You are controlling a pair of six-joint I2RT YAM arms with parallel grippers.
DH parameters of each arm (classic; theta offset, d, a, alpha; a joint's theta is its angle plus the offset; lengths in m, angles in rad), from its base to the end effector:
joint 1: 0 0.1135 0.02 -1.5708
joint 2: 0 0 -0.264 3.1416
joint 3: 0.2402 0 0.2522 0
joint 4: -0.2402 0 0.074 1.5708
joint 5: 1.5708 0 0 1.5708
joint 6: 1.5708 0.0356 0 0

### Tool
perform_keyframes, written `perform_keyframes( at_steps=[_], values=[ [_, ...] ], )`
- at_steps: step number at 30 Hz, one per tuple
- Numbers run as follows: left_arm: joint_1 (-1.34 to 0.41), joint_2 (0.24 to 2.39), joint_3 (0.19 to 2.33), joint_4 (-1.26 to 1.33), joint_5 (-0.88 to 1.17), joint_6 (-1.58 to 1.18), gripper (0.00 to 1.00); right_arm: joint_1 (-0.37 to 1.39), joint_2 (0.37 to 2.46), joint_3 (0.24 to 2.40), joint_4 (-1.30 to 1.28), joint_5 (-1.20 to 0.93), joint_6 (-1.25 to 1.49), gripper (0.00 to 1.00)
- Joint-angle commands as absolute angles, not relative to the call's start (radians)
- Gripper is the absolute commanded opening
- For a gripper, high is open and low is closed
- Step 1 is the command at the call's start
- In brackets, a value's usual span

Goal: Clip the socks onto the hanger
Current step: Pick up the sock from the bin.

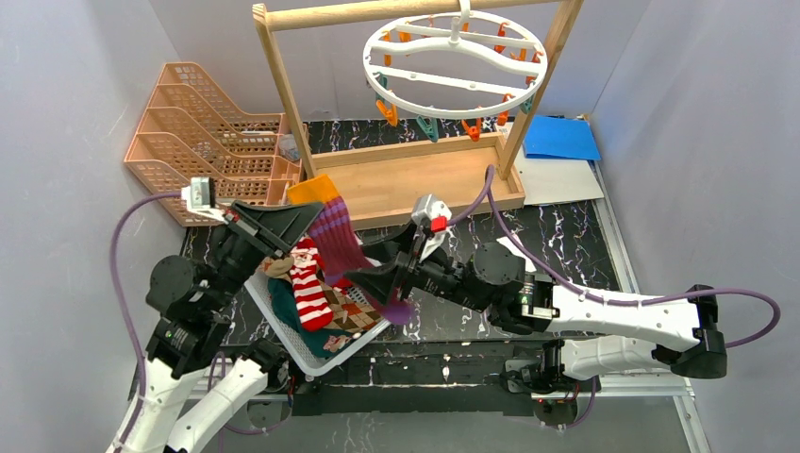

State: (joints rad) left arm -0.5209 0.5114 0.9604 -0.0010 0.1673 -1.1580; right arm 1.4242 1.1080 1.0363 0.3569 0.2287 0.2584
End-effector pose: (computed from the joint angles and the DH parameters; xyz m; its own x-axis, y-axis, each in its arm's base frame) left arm 0.0688 -0.0463 0.4503 -0.4180 -0.8015 -0.4277 0.5932 0.1157 -0.7967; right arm 0.0452 0.2511 0.4226 -0.1984 0.3604 -0.9114 -0.9113 0.2745 0.3069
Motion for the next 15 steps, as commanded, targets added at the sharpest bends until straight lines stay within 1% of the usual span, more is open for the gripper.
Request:
perform_keyframes(
  at_steps=[1, 2, 4, 7, 10, 13, 15],
  values=[
    [-0.525, 0.448, 1.020, -0.087, 0.118, -0.721, 0.09, 1.424, 1.081, 1.087, 0.241, 0.189, 0.346, 0.71],
    [-0.525, 0.426, 1.012, -0.094, 0.119, -0.647, 0.06, 1.424, 1.071, 1.083, 0.237, 0.187, 0.371, 0.74],
    [-0.525, 0.376, 0.979, -0.095, 0.117, -0.534, 0.00, 1.423, 1.048, 1.076, 0.239, 0.182, 0.408, 0.77],
    [-0.525, 0.308, 0.917, -0.070, 0.160, -0.396, 0.00, 1.423, 1.026, 1.081, 0.258, 0.177, 0.433, 0.78],
    [-0.525, 0.284, 0.891, -0.056, 0.287, -0.301, 0.00, 1.423, 1.038, 1.131, 0.257, 0.145, 0.419, 0.78],
    [-0.525, 0.289, 0.886, -0.039, 0.462, -0.205, 0.00, 1.424, 1.072, 1.198, 0.223, 0.114, 0.344, 0.77],
    [-0.525, 0.296, 0.894, -0.056, 0.520, -0.153, 0.00, 1.424, 1.086, 1.208, 0.222, 0.118, 0.291, 0.75]
  ],
)
